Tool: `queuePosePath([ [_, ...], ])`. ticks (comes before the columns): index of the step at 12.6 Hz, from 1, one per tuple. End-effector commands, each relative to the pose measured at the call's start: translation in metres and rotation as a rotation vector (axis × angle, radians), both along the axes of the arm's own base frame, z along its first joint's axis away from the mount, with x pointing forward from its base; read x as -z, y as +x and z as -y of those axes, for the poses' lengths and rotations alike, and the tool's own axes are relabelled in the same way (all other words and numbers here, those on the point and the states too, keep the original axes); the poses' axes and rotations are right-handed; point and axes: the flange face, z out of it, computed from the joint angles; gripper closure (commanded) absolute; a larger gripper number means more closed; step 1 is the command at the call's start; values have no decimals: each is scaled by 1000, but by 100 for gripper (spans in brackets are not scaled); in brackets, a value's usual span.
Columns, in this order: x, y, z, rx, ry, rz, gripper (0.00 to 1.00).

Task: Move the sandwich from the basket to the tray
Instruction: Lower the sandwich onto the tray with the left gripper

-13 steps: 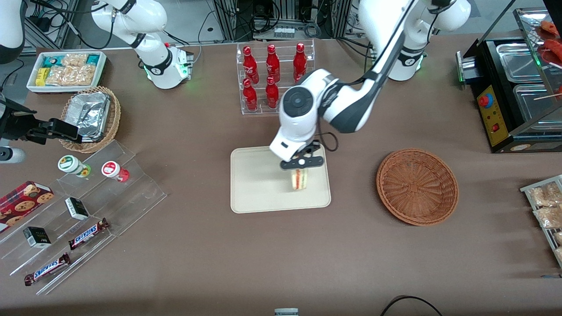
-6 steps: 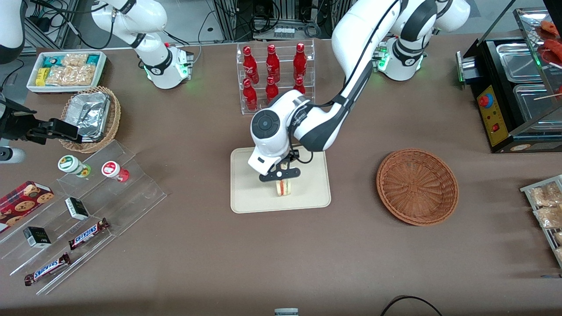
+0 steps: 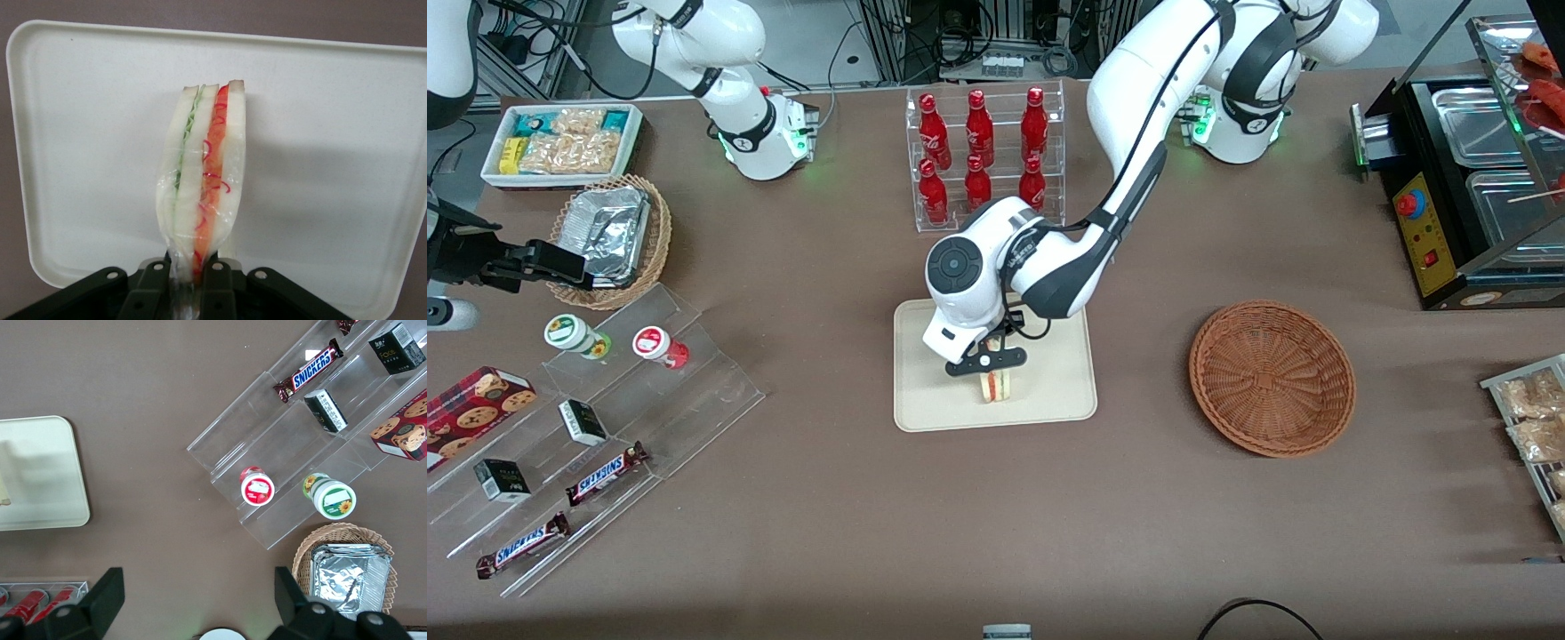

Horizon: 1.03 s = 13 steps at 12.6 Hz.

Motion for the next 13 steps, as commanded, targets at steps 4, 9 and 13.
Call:
queuePosePath([
  [4,5,-3,10,-45,10,6,100],
  [9,21,-4,10,-59,23,4,100],
  [13,24,-3,11,-58,17,13,0],
])
